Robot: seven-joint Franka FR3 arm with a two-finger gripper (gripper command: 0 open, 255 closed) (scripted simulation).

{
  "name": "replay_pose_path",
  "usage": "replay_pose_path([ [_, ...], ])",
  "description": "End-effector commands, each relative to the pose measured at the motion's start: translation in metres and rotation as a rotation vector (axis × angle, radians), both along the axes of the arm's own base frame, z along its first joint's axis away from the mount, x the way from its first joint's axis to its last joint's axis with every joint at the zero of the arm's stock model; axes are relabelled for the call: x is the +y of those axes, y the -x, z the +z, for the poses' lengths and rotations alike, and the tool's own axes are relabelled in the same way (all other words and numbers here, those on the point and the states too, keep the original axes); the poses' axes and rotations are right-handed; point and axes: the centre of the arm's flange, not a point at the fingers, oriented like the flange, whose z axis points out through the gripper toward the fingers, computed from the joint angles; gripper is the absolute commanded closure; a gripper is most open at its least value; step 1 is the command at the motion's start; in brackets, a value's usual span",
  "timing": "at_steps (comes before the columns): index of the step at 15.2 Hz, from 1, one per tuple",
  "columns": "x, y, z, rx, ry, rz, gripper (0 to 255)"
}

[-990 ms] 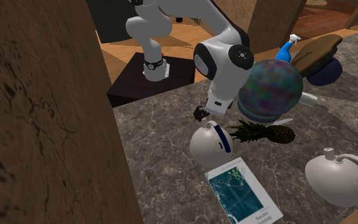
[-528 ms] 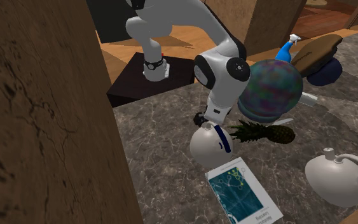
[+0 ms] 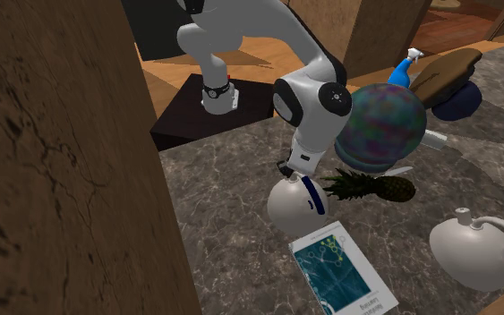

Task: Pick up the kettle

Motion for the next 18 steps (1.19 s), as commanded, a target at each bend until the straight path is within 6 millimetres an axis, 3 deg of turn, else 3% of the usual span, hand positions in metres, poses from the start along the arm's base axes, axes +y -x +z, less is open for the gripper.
replay_pose_path([
  [1,0.000,0.000,-0.001,0.000,0.000,0.000,255],
  [3,0.000,0.000,-0.001,0.000,0.000,0.000,255],
  [18,0.000,0.000,0.079,0.000,0.000,0.000,255],
])
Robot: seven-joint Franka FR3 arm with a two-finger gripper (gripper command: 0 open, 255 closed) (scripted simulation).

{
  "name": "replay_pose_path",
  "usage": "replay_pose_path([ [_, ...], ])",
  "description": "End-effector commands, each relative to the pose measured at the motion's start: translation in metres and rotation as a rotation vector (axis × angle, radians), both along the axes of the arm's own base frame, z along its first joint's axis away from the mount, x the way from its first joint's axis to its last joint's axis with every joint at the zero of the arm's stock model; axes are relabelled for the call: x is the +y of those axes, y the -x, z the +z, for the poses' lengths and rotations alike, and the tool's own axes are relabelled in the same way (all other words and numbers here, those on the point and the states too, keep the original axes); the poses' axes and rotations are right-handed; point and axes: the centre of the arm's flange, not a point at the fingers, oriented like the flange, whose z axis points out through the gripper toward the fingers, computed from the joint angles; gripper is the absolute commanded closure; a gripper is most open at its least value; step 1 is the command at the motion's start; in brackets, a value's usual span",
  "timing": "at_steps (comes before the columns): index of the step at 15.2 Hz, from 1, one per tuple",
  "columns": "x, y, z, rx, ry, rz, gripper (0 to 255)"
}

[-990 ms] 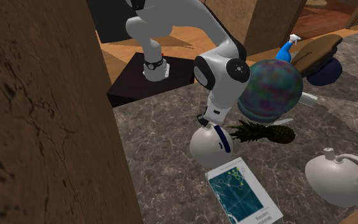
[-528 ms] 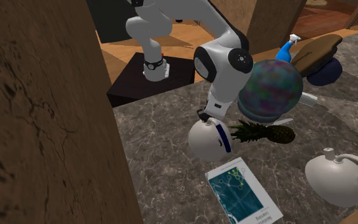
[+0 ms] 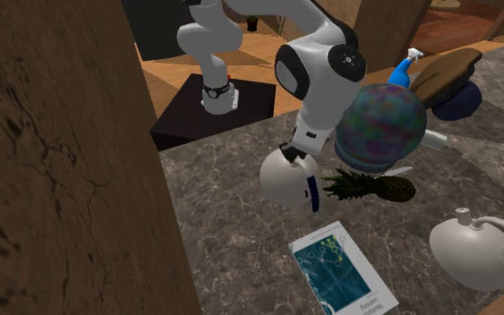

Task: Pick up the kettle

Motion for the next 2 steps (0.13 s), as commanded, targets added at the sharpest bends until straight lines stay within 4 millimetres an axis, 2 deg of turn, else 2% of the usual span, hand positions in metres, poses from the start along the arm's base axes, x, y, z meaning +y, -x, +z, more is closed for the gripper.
replay_pose_path([
  [1,-0.0003,-0.0005,0.0074,-0.001,-0.001,0.000,255],
  [2,-0.0003,-0.0005,0.0074,-0.001,-0.001,0.000,255],
])
